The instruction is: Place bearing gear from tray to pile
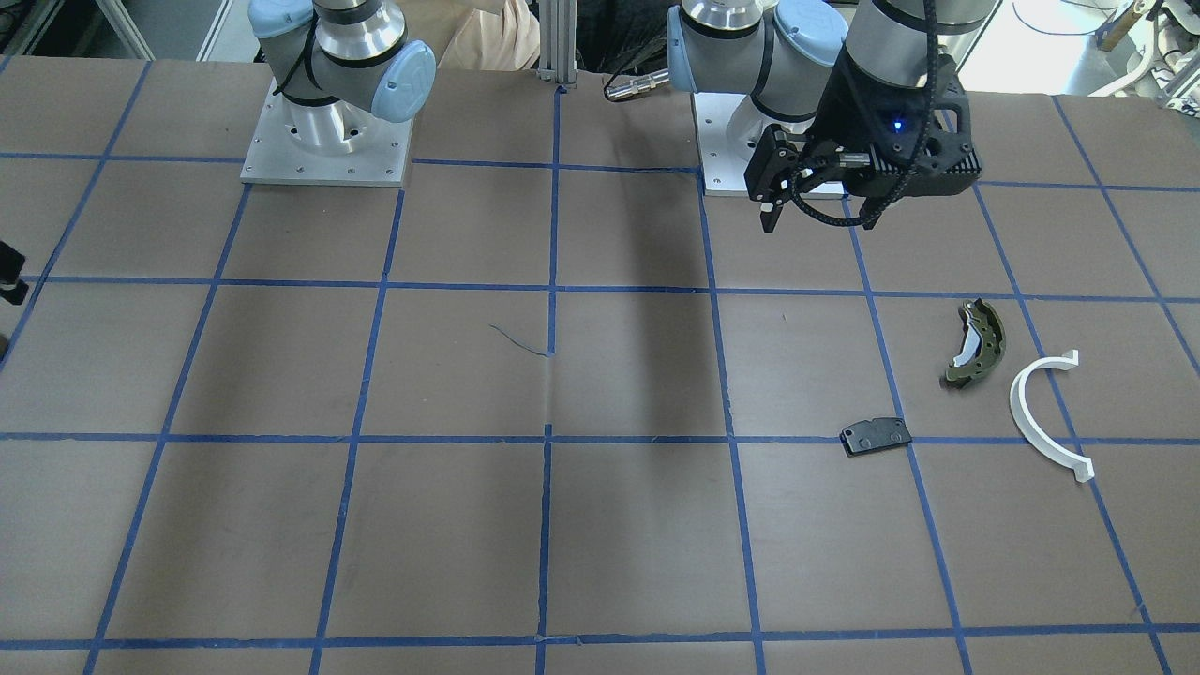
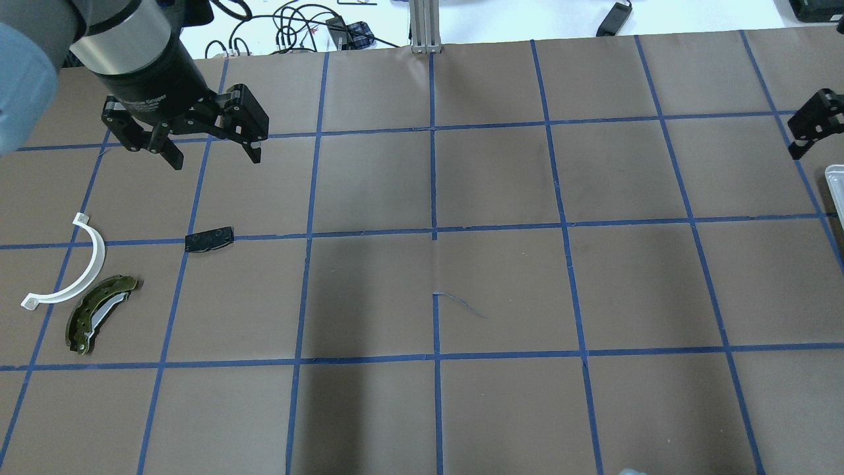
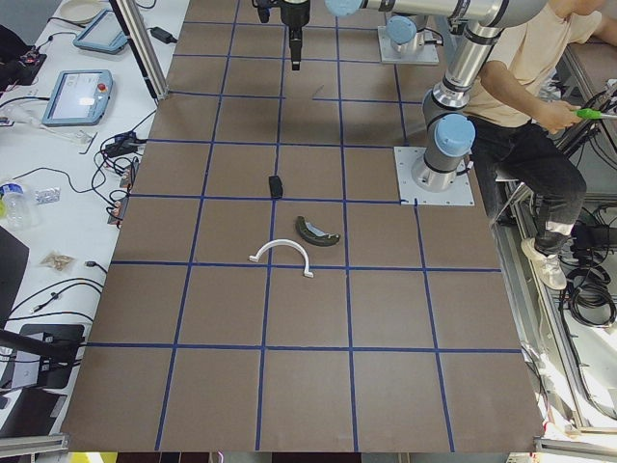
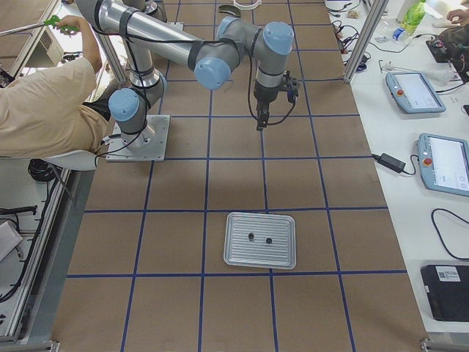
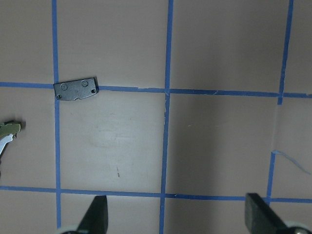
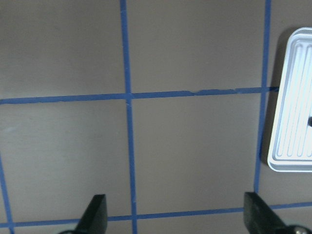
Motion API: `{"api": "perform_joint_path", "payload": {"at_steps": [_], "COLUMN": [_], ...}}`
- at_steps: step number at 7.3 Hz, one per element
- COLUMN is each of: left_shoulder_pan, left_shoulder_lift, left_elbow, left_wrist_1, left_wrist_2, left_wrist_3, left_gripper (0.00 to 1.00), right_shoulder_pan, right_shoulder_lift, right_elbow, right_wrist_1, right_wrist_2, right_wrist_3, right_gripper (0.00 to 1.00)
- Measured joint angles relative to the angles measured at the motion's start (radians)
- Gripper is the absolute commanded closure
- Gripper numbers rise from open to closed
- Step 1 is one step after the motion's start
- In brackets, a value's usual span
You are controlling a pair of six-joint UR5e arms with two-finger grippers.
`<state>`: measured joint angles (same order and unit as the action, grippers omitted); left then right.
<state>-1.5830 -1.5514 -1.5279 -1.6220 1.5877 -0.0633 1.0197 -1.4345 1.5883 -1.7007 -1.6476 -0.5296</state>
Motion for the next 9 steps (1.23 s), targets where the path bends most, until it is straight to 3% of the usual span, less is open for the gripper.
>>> {"api": "perform_joint_path", "payload": {"at_steps": [6,9], "left_shoulder_pan": [0.000,0.000], "left_shoulder_lift": [0.000,0.001], "left_elbow": [0.000,0.000], "left_wrist_1": [0.001,0.001], "left_wrist_2": [-0.001,0.000], "left_wrist_3": [-0.001,0.000], "left_gripper": [0.00,0.00], "right_shoulder_pan": [-0.256,-0.321], "right_shoulder_lift": [0.268,0.374], "right_elbow": [-0.005,-0.011], "right_wrist_1": [-0.318,-0.391], "right_wrist_2": [0.000,0.004], "right_wrist_3": [-0.296,-0.331], "right_gripper": [0.00,0.04]}}
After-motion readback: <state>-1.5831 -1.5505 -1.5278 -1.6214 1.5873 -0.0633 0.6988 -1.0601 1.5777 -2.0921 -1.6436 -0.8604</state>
